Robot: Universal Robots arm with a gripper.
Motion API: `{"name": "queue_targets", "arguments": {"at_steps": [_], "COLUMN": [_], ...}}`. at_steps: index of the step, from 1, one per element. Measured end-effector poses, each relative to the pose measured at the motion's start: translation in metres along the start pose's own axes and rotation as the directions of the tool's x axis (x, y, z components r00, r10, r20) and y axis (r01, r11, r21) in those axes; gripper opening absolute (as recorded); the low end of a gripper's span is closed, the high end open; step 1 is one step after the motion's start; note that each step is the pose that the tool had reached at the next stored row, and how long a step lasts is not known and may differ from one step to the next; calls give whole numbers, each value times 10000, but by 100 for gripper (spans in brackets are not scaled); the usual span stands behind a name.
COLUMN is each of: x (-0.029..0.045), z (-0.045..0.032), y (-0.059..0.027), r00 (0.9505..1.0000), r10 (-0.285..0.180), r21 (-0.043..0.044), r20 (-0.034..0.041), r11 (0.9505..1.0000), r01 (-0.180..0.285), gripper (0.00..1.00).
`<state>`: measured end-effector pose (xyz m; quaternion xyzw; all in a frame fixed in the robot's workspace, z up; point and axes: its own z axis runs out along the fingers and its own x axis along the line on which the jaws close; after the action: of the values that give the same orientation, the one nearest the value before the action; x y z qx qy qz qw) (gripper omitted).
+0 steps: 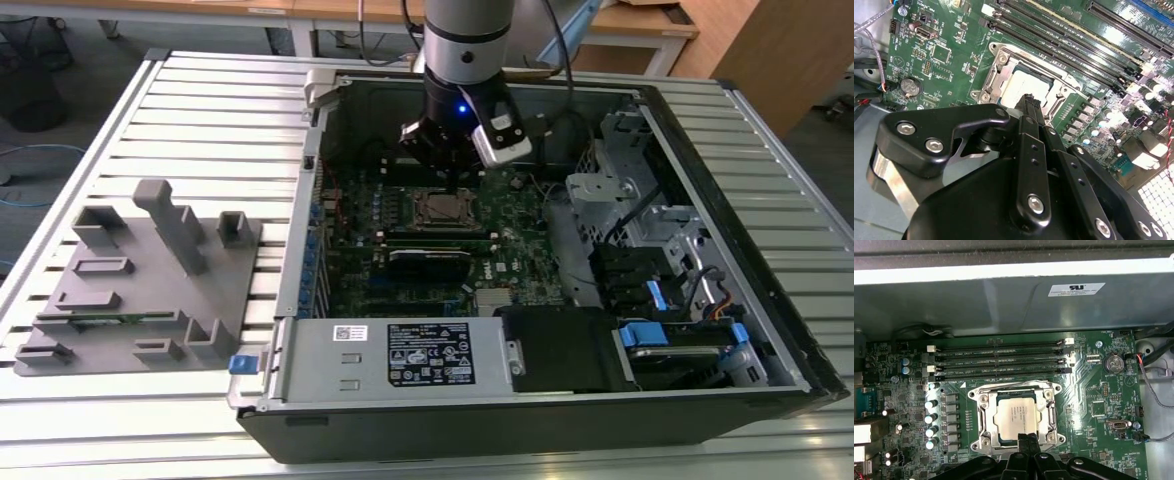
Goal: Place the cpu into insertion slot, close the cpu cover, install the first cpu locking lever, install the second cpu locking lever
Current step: 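Install the second cpu locking lever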
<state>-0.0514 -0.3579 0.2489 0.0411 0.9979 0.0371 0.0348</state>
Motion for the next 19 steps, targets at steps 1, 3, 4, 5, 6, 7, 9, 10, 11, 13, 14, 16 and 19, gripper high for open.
{"name": "queue_targets", "arguments": {"at_steps": [1, 3, 4, 5, 6, 7, 9, 10, 11, 13, 14, 16, 19], "x": [0, -1, -1, -2, -2, -2, -3, -3, -3, -3, -3, -4, -4], "z": [-4, -13, -19, -26, -32, -33, -33, -40, -46, -46, -49, -58, -62], "y": [0, 1, 2, 2, 3, 3, 3, 3, 4, 4, 4, 5, 5], "r00": [10000, 10000, 10000, 10000, 10000, 10000, 10000, 10000, 10000, 10000, 10000, 10000, 10000], "r10": [0, 0, 0, 0, 0, 0, 0, 0, 0, 0, 0, 0, 0], "r21": [2, 1, -1, 0, 0, -2, -4, -1, -1, -1, 1, 2, -3], "r20": [-1, 0, 1, 1, 1, 1, 2, 1, 1, 1, 0, -1, 2], "r11": [10000, 10000, 10000, 10000, 10000, 10000, 10000, 10000, 10000, 10000, 10000, 10000, 10000], "r01": [0, 0, 0, 0, 0, 0, 0, 0, 0, 0, 0, 0, 0], "gripper": [11, 11, 11, 11, 11, 11, 11, 11, 11, 11, 11, 11, 11]}}
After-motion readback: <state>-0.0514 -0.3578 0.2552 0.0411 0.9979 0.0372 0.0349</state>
